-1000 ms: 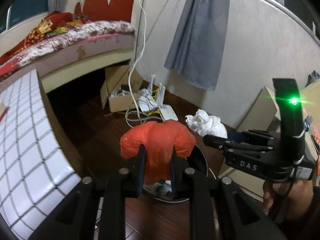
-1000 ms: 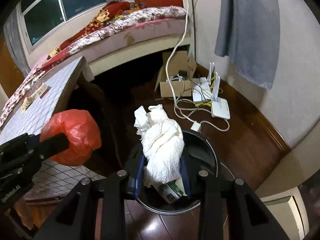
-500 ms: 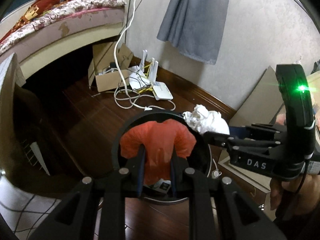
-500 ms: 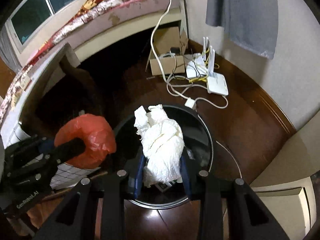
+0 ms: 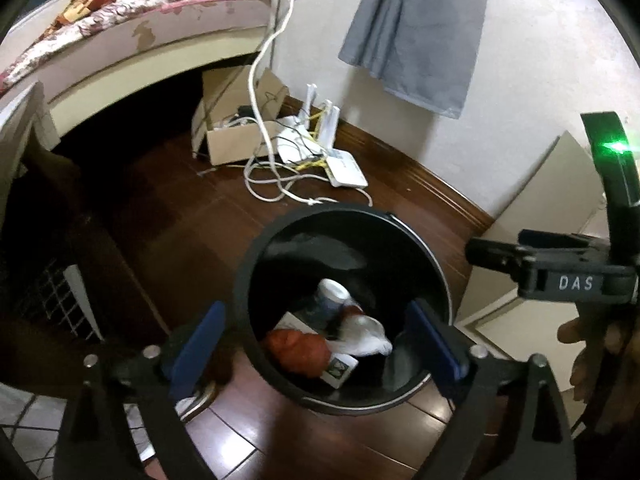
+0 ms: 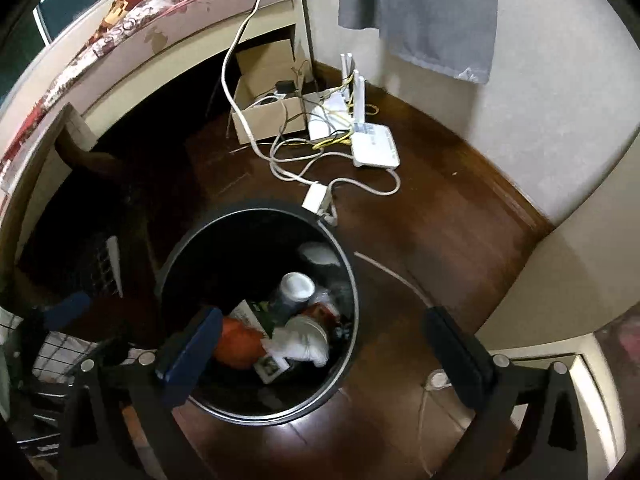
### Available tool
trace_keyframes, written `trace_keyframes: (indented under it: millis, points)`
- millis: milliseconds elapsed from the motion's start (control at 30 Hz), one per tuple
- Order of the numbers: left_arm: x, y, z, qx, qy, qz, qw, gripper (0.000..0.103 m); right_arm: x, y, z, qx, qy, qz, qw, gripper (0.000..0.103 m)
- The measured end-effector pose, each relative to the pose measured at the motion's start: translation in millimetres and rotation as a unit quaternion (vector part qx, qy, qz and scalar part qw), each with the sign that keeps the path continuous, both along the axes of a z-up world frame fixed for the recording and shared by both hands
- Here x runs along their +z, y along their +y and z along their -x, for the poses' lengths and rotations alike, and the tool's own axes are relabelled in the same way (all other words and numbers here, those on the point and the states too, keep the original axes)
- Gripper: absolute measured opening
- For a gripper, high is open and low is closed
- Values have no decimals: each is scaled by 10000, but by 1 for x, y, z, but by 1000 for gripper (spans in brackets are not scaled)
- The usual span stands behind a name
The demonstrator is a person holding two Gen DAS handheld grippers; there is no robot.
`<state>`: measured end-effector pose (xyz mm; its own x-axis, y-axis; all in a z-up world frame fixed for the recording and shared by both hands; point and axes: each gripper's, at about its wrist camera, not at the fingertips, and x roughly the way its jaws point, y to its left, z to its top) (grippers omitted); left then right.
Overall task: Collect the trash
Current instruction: 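Open both tools to drop the bag and tissue into the bin, then move both open tools back over the table toward the cloth and box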
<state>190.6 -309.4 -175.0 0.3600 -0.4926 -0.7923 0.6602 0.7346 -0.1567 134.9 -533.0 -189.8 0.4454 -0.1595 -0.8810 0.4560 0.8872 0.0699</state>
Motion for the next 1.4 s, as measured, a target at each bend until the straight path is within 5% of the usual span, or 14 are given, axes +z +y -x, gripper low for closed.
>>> trace_keyframes:
  millis: [733, 1400]
  points:
    - [26, 2, 5, -48, -292, 42, 9996, 98, 22, 14, 5, 116, 105, 726, 9972, 102]
    - [76, 18, 19, 141, -827, 126, 9964, 98, 59, 26, 29, 99, -401, 791, 9960, 102]
